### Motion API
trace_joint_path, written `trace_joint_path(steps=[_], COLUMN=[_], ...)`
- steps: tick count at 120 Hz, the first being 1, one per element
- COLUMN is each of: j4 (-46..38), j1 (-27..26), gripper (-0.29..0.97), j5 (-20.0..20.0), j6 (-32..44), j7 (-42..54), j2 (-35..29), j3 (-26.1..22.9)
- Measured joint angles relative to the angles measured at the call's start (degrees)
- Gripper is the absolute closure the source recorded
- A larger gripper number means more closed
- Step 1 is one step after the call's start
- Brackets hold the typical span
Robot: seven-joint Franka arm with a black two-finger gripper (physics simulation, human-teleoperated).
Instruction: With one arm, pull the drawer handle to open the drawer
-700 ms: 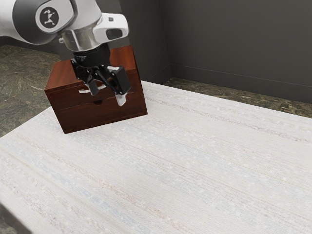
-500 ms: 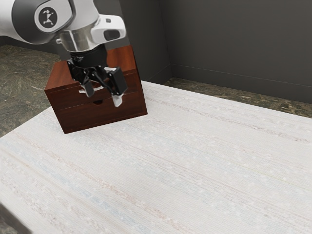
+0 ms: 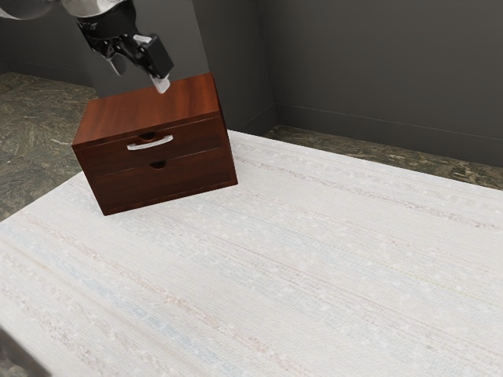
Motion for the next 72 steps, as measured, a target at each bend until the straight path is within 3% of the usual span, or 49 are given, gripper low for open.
trace_joint_path(steps=[29,44,72], j4=[-0.2,-1.8,-2.1], j1=[3.3,5.5,7.8], gripper=[0.0,0.0,0.0], j5=[0.1,-2.9,-3.6], j6=[5.4,8.7,15.5], j7=[6.3,9.4,17.0], j2=[5.2,7.7,12.7], j3=[0.0,0.1,0.2])
